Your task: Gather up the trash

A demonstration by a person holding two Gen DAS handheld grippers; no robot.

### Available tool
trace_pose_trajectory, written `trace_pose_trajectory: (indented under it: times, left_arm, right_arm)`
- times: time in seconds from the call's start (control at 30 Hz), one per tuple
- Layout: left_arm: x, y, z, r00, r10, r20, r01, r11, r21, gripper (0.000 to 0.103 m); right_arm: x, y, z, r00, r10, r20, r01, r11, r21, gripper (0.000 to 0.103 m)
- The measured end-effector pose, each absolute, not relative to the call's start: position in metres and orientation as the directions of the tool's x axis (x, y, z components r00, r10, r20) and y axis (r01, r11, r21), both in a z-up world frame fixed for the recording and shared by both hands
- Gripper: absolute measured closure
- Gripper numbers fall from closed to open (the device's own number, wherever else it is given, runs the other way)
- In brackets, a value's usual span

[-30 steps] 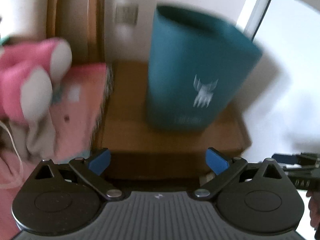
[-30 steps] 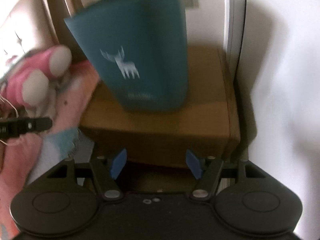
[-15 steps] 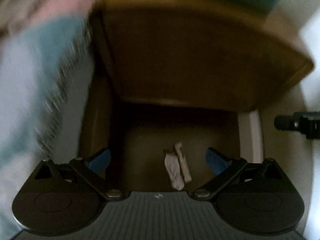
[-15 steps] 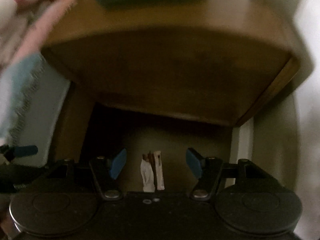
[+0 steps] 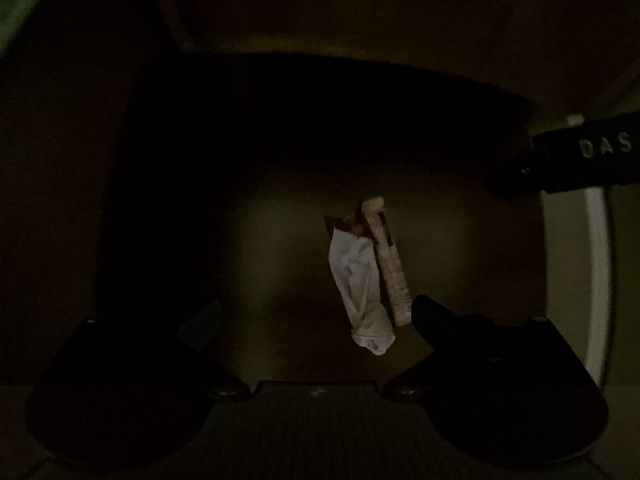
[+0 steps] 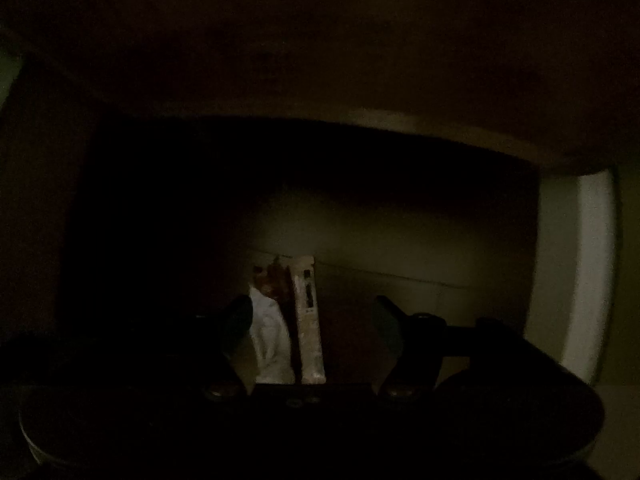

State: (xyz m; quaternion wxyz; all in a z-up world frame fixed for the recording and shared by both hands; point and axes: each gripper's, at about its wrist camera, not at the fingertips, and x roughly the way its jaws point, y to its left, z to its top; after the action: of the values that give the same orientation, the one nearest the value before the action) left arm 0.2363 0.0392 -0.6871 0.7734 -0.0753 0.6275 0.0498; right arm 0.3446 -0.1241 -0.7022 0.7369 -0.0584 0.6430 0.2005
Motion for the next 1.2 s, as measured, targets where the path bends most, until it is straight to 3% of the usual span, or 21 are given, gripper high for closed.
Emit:
trace_pose_trajectory:
  times: [0.37,0.47,0.6,0.7,0.87,1.07,1.2]
  left_arm:
    - [0.244,0.023,-0.800,0.134,-0.087,-0.987,-0.167,0.980,-0.109,0.002]
    - [0.245,0.023,-0.818,0.110,-0.114,-0.987,-0.211,0.968,-0.136,0.009]
    - [0.247,0.021,-0.827,0.107,-0.121,-0.987,-0.213,0.967,-0.142,0.012]
    - [0.251,0.021,-0.832,0.101,-0.128,-0.987,-0.224,0.963,-0.148,0.024]
    - [0.253,0.023,-0.836,0.099,-0.134,-0.986,-0.245,0.957,-0.154,0.027]
    - [0.248,0.022,-0.836,0.115,-0.117,-0.986,-0.261,0.955,-0.144,0.030]
    - [0.245,0.023,-0.833,0.134,-0.087,-0.987,-0.262,0.958,-0.120,0.041]
  right_arm:
    - [0.331,-0.103,-0.820,-0.011,0.113,-0.993,-0.504,0.858,0.104,0.040]
    - [0.332,-0.100,-0.834,-0.021,0.111,-0.994,-0.524,0.845,0.105,0.040]
    - [0.332,-0.090,-0.839,-0.018,0.106,-0.994,-0.547,0.831,0.099,0.040]
    - [0.331,-0.084,-0.844,-0.017,0.106,-0.994,-0.552,0.828,0.097,0.040]
    - [0.327,-0.077,-0.848,0.012,0.095,-0.995,-0.541,0.838,0.074,0.041]
    - [0.315,-0.068,-0.865,0.028,0.055,-0.998,-0.537,0.843,0.031,0.059]
    - [0.311,-0.067,-0.870,0.041,0.049,-0.998,-0.517,0.856,0.021,0.058]
